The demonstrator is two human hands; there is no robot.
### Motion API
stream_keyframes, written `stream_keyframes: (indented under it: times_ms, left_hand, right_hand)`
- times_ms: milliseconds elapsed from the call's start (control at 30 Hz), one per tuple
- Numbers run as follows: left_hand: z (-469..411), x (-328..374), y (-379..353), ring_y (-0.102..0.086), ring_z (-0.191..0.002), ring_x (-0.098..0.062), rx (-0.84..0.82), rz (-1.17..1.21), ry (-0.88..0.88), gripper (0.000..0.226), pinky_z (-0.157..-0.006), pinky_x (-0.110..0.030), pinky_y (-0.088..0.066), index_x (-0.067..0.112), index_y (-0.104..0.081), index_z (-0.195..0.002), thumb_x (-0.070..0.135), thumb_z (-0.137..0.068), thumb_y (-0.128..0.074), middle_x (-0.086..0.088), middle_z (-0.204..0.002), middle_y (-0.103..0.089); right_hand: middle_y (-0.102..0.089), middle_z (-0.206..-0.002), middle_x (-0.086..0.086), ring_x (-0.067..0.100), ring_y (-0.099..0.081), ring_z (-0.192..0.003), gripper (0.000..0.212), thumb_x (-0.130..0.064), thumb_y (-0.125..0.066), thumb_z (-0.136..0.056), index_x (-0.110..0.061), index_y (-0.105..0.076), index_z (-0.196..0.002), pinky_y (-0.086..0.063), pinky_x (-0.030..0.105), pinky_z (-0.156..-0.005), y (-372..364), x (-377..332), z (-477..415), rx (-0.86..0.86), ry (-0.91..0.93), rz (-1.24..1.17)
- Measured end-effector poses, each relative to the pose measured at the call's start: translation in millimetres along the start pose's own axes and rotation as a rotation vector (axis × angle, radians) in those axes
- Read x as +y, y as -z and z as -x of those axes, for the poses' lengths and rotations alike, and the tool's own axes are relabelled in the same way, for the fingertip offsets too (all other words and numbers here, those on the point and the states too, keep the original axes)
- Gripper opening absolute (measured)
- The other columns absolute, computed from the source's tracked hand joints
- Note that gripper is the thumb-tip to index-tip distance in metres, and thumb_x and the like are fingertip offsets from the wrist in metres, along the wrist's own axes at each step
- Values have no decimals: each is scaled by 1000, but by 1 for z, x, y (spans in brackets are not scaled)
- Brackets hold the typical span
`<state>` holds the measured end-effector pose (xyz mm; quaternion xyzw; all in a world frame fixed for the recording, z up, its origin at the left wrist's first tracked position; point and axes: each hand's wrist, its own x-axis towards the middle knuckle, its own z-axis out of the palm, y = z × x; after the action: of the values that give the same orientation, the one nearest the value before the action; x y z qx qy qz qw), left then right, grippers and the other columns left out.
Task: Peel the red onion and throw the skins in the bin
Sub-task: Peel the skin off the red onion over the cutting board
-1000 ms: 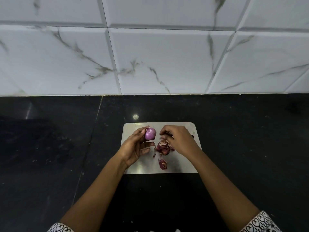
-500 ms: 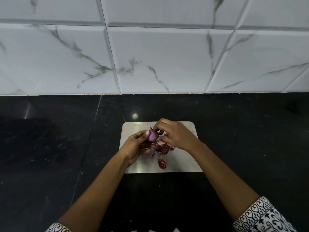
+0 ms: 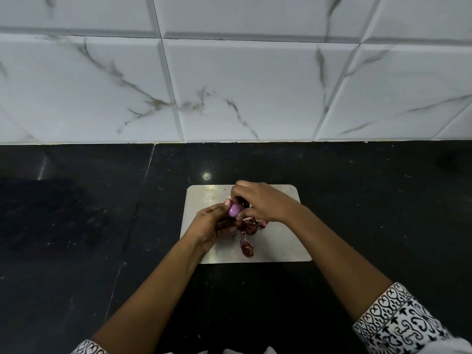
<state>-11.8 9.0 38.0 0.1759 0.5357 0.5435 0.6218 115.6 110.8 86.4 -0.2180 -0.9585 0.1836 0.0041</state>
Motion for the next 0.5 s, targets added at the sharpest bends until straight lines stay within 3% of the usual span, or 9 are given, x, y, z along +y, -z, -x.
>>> stream_keyframes:
  times_ms: [500]
  left_hand:
    - [3, -11, -4, -69, -80, -22, 39, 40, 27, 29, -64, -26, -57, 6, -70, -97, 29, -91, -55, -13, -88, -72]
  right_hand:
    - [-58, -99, 0, 18, -57, -92, 20, -19, -68, -80, -10, -57, -94, -49, 37, -76, -11, 9, 4, -52, 14, -124]
